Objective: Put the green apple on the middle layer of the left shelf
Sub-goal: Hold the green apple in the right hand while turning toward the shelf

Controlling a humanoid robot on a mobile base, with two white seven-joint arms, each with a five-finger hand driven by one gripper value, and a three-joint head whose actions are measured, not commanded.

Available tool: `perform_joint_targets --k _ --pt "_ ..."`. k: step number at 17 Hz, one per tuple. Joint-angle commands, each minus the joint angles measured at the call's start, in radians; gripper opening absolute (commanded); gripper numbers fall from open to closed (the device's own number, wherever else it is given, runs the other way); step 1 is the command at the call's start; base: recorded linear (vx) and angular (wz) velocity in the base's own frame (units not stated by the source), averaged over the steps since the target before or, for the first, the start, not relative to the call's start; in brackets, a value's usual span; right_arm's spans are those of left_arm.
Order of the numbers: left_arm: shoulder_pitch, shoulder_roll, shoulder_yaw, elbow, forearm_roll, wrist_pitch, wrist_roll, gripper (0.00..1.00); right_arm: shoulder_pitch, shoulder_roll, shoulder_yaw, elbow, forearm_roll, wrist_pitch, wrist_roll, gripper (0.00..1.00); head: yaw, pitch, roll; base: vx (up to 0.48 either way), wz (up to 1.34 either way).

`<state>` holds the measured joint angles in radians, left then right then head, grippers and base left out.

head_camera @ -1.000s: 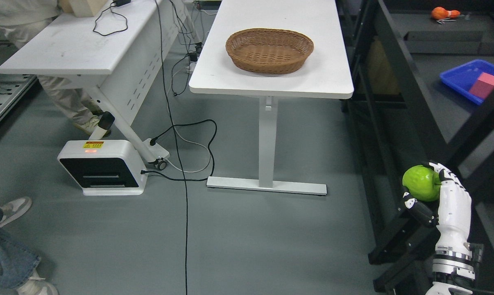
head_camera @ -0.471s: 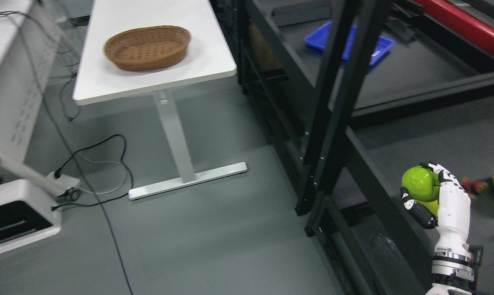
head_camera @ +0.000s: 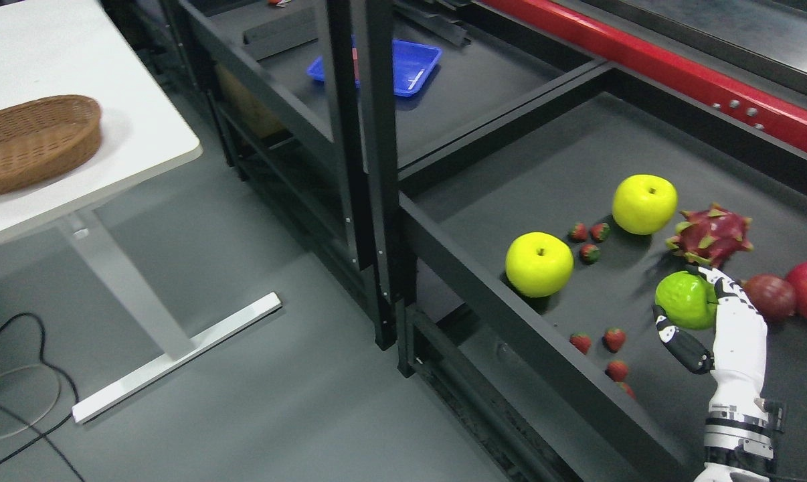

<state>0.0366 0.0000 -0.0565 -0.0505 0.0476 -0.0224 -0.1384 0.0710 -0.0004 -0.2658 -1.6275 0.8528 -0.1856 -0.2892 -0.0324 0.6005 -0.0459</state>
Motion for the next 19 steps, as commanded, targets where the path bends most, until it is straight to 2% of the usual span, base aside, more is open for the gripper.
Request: perform_joint_targets --k 1,19 --pt "0.0 0.017 0.0 0.0 0.0 -0.002 -0.001 1.0 0.003 -0.017 0.002 0.0 0.0 0.0 -0.002 0.0 0.0 0.0 0.0 0.048 -0.67" --pt "0.0 0.017 0.0 0.0 0.0 -0.002 -0.001 1.0 0.006 -0.017 0.005 0.001 0.0 0.0 -0.013 0.0 0.0 0.0 0.0 0.072 -0.4"
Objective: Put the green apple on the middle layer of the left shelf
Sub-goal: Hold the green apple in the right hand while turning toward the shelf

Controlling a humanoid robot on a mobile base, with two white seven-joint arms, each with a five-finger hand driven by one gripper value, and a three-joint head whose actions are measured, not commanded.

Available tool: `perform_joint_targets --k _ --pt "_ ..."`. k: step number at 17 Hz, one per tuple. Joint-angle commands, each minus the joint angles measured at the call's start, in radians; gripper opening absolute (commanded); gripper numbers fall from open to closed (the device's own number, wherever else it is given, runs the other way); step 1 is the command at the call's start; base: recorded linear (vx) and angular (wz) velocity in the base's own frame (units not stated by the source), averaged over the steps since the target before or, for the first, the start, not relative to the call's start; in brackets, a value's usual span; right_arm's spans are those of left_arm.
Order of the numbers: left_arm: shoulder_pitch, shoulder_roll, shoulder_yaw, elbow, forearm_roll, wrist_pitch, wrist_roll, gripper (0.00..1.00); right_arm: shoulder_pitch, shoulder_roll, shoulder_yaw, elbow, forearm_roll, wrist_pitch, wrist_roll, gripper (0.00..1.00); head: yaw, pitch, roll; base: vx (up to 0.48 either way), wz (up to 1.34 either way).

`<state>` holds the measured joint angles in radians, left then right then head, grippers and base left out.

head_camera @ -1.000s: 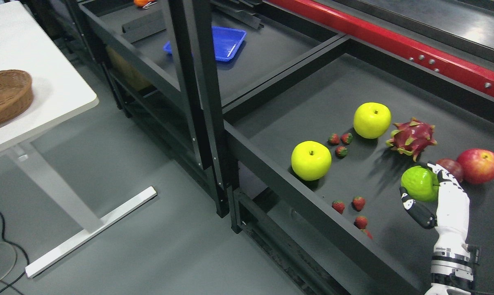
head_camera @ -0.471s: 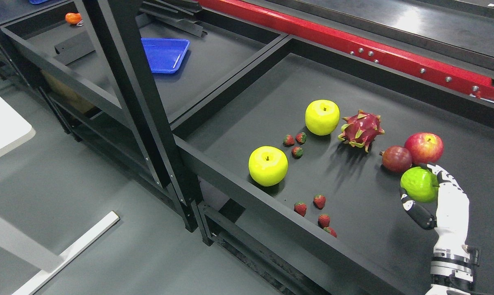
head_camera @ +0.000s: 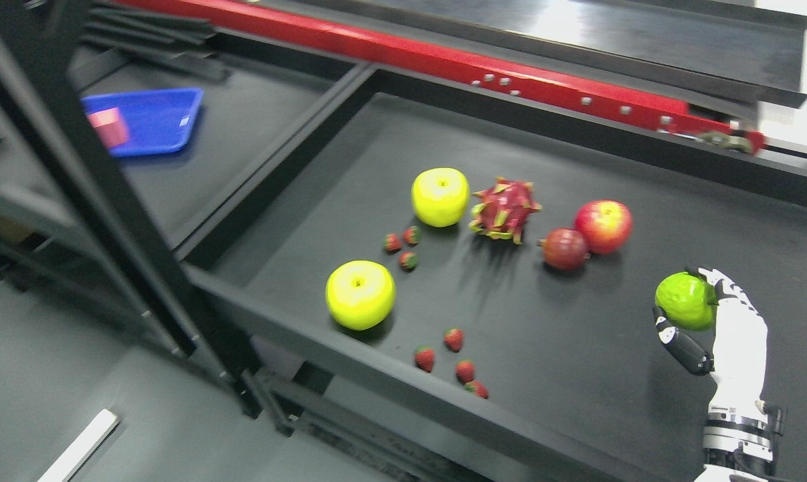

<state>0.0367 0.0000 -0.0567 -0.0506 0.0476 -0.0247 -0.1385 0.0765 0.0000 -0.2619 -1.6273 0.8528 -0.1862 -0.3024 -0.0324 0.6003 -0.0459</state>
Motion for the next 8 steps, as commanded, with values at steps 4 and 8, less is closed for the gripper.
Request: perform_joint_targets --k 4,8 --pt "0.0 0.017 0.0 0.0 0.0 -0.001 0.0 1.0 0.0 -0.017 0.003 0.001 0.002 0.001 -0.001 0.0 0.0 0.0 0.0 0.122 -0.67" --pt "0.0 0.017 0.0 0.0 0.0 -0.001 -0.001 1.0 0.0 -0.017 0.003 0.001 0.002 0.001 0.0 0.0 0.0 0.0 0.0 0.082 -0.47"
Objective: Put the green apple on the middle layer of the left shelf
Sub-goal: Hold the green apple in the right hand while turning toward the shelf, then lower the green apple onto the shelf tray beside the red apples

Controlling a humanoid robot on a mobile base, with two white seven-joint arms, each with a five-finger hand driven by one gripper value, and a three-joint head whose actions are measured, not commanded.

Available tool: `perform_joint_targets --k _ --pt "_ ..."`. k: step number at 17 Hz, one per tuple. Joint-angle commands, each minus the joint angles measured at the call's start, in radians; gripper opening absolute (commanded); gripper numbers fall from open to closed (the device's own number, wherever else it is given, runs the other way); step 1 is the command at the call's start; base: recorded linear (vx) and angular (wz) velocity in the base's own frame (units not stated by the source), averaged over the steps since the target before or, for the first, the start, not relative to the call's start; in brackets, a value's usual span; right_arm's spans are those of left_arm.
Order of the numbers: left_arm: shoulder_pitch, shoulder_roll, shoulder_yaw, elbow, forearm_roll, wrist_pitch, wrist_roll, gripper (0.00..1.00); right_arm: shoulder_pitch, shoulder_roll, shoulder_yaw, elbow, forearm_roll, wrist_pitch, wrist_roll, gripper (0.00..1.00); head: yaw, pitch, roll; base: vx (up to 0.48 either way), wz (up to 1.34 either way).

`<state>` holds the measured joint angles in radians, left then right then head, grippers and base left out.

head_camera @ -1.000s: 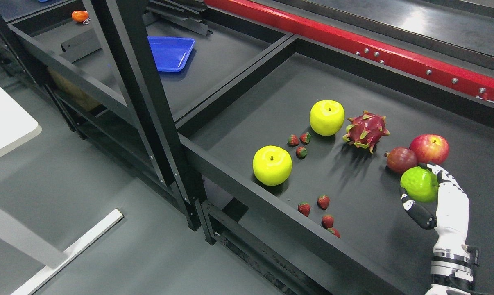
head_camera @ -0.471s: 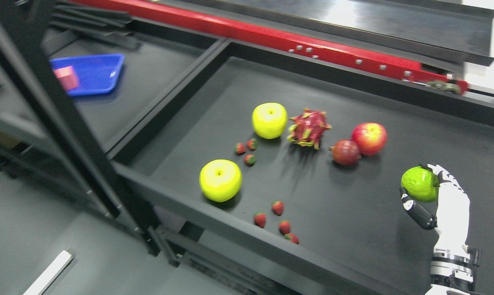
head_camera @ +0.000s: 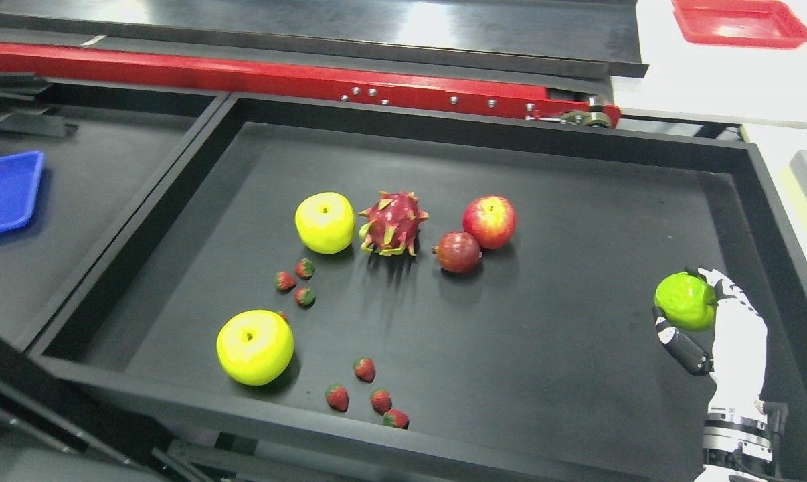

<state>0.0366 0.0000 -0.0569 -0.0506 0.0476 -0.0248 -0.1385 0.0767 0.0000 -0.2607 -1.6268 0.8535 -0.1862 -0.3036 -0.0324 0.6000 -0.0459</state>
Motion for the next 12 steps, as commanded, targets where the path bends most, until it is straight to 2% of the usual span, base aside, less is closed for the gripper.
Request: perform_joint_targets --k 1,5,7,9,12 --pt "0.0 0.017 0.0 0.0 0.0 -0.001 -0.001 1.0 0.0 -0.017 0.003 0.002 0.001 0.001 0.001 0.0 0.0 0.0 0.0 0.08 -0.38" --pt "0.0 0.017 0.0 0.0 0.0 -0.001 -0.001 1.0 -0.005 -0.017 0.09 0.008 0.007 0.013 0.02 0.0 0.0 0.0 0.0 0.05 -0.23" --pt "0.0 0.017 0.0 0.0 0.0 -0.001 -0.001 1.0 -0.023 -0.017 0.218 0.034 0.009 0.056 0.05 0.0 0.0 0.0 0.0 0.02 -0.08" --pt "0.0 0.017 0.0 0.0 0.0 -0.001 -0.001 1.0 -0.083 -0.025 0.363 0.071 0.028 0.077 0.145 0.0 0.0 0.0 0.0 0.0 0.0" --pt "0.0 0.017 0.0 0.0 0.0 -0.001 -0.001 1.0 -0.204 -0.02 0.451 0.172 0.139 0.105 0.207 0.0 0.0 0.0 0.0 0.0 0.0"
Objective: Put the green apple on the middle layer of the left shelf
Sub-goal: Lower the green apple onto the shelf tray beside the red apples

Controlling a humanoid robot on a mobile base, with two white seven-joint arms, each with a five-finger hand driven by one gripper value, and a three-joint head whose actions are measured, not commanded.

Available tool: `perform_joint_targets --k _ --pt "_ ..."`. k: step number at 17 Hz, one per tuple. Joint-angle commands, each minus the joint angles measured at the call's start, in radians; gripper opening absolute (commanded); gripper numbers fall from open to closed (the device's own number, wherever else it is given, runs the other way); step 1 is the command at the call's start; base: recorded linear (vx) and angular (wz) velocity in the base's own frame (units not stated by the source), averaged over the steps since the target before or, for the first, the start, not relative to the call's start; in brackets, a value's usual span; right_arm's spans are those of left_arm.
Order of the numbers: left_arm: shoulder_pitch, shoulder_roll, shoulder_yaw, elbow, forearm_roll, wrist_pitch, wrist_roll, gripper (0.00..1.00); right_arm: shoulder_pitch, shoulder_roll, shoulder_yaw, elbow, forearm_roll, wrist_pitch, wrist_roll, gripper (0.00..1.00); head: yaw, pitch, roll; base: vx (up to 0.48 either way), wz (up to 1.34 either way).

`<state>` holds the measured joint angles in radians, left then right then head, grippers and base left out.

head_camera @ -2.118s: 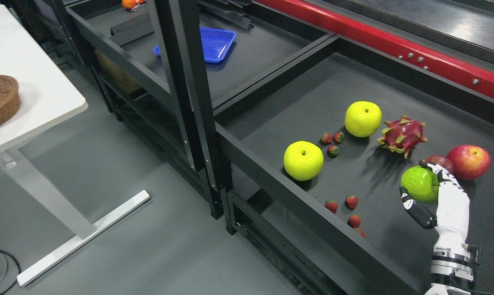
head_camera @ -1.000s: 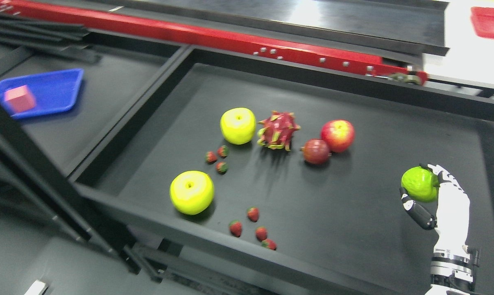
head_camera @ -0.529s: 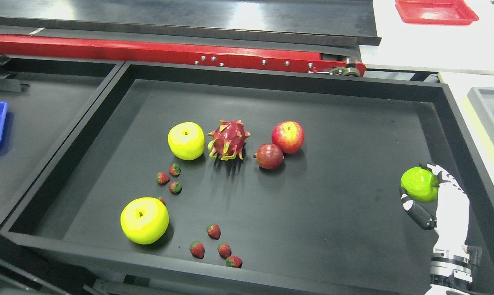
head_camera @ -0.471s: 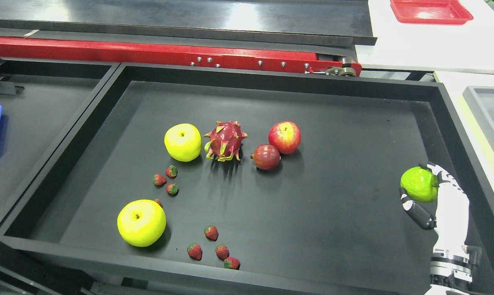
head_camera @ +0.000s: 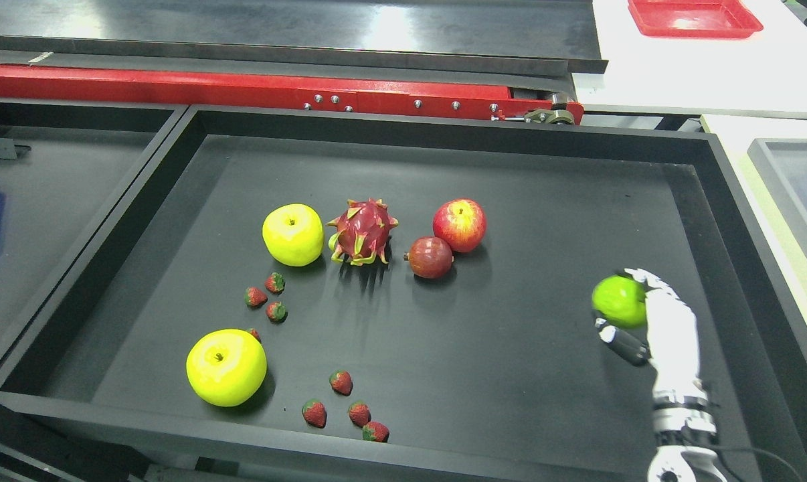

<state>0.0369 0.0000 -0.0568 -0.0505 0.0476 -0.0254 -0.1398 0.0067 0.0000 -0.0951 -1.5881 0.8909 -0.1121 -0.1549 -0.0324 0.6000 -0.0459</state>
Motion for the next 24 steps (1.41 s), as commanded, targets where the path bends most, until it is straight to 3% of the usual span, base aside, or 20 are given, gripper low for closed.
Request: perform_joint_targets --k 1,4,8,10,11,12,13,14,15,19,24 --pt "0.0 0.017 0.0 0.0 0.0 -0.001 0.0 1.0 -0.183 -0.023 0.291 0.176 0.111 0.035 0.064 0.0 0.0 0.0 0.0 0.0 0.0" --pt "0.0 0.017 0.0 0.0 0.0 0.001 0.002 1.0 -0.286 -0.022 0.313 0.284 0.111 0.037 0.156 0.0 0.0 0.0 0.0 0.0 0.0" --pt "0.0 0.017 0.0 0.0 0.0 -0.001 0.002 1.0 -0.303 -0.017 0.34 0.292 0.109 0.039 0.178 0.0 0.0 0.0 0.0 0.0 0.0" --pt "0.0 0.017 0.0 0.0 0.0 -0.001 0.0 1.0 -0.295 -0.017 0.342 0.29 0.105 0.04 0.25 0.0 0.0 0.0 0.0 0.0 0.0" --pt "0.0 0.017 0.0 0.0 0.0 -0.001 0.002 1.0 -0.291 -0.017 0.334 0.29 0.091 0.039 0.294 0.05 0.0 0.0 0.0 0.0 0.0" --pt "0.0 0.017 0.0 0.0 0.0 -0.001 0.0 1.0 -0.283 -0.017 0.325 0.283 0.06 0.043 0.308 0.25 0.0 0.0 0.0 0.0 0.0" --pt "0.0 0.017 0.0 0.0 0.0 0.001 0.0 1.0 -0.269 -0.017 0.299 0.269 0.007 0.049 0.307 0.49 0.0 0.0 0.0 0.0 0.0" --pt "0.0 0.017 0.0 0.0 0.0 0.001 0.002 1.0 -0.263 -0.017 0.258 0.261 -0.041 0.046 0.305 0.92 0.0 0.0 0.0 0.0 0.0" --pt "0.0 0.017 0.0 0.0 0.0 0.001 0.002 1.0 -0.254 -0.017 0.227 0.249 -0.065 0.045 0.302 1.0 0.0 0.0 0.0 0.0 0.0" --pt "0.0 0.017 0.0 0.0 0.0 0.001 0.0 1.0 -0.226 -0.017 0.135 0.13 -0.133 0.04 0.307 1.0 0.0 0.0 0.0 0.0 0.0" --pt "0.0 0.017 0.0 0.0 0.0 0.001 0.0 1.0 -0.218 -0.017 -0.064 -0.059 -0.52 0.049 0.304 1.0 0.0 0.0 0.0 0.0 0.0"
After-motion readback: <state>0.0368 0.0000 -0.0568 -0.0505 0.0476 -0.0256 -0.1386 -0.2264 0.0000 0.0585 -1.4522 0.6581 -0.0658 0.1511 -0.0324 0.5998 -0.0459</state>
